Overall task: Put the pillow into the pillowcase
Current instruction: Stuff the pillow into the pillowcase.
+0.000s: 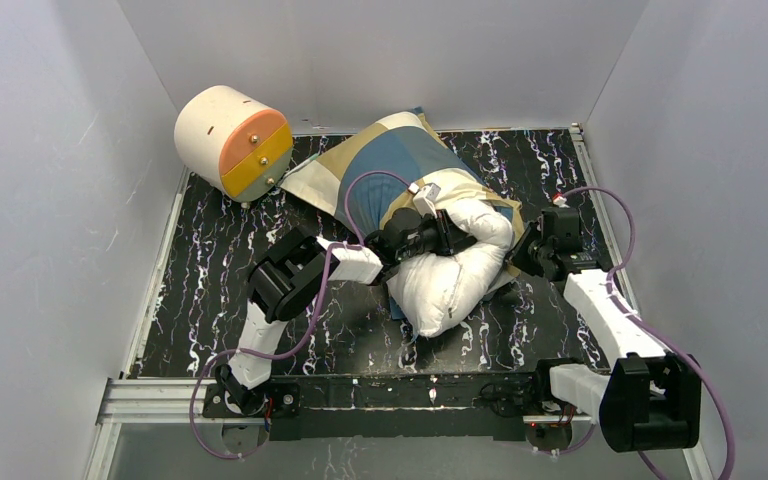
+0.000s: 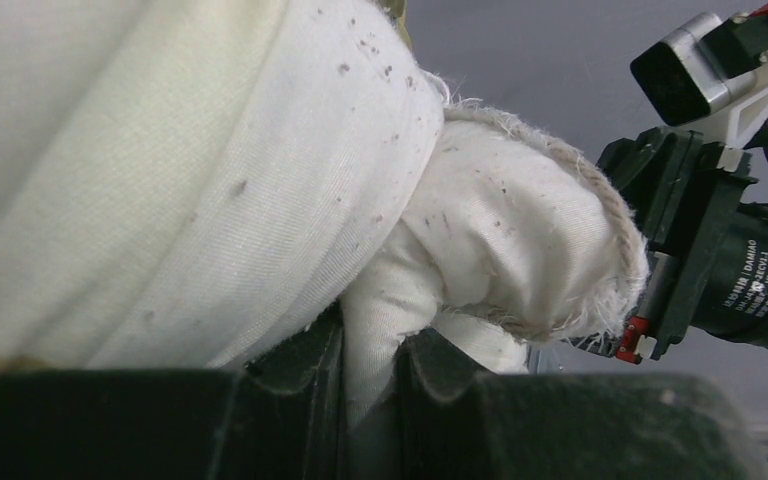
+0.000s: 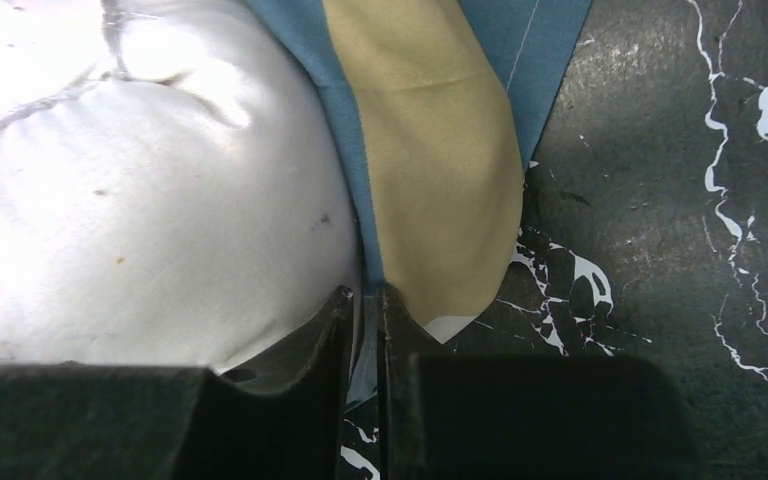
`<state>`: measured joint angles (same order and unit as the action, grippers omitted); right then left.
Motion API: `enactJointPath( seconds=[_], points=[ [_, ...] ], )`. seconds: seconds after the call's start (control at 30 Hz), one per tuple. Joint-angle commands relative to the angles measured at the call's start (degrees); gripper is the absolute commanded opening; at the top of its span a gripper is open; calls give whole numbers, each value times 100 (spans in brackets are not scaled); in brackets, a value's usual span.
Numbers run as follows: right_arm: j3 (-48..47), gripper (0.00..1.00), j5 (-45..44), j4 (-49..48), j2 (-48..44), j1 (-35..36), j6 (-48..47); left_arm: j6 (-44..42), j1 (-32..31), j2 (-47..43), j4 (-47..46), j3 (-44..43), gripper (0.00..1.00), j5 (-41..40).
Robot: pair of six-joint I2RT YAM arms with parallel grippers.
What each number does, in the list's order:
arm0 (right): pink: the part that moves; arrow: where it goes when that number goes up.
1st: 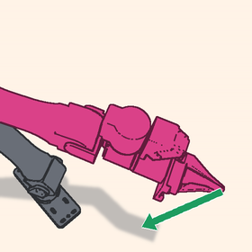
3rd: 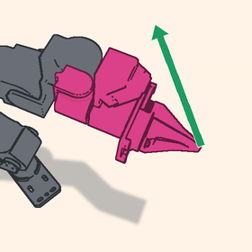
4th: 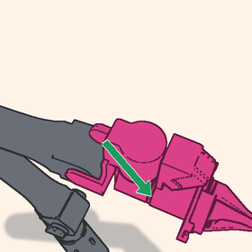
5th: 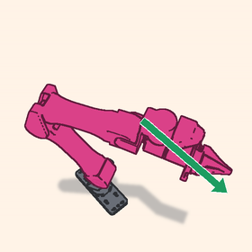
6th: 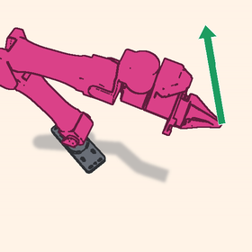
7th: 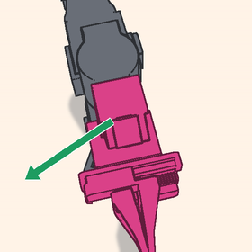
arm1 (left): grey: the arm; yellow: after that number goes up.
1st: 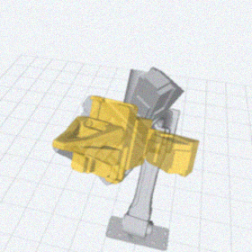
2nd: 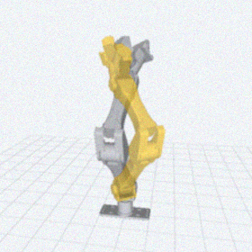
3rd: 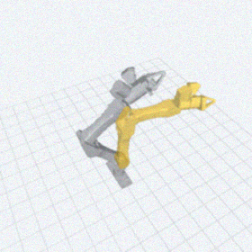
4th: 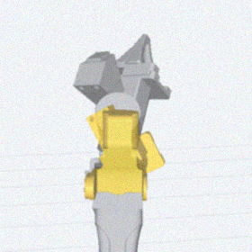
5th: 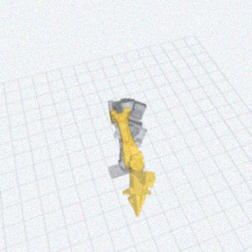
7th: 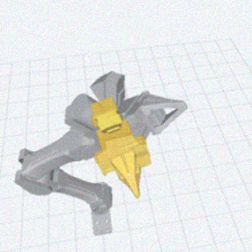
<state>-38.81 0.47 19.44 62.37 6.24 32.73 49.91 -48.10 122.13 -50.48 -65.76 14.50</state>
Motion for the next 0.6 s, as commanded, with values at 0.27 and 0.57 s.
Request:
enactJointPath(
  seconds=[0.27,0.57],
  points=[
    [306,25,214,-936,641,-77,106,-219,645,1077,3296,1087,0,-599],
    [18,1,-305,-1431,1008,-79,-418,-325,648,955,3455,1036,0,-794]
  ],
)
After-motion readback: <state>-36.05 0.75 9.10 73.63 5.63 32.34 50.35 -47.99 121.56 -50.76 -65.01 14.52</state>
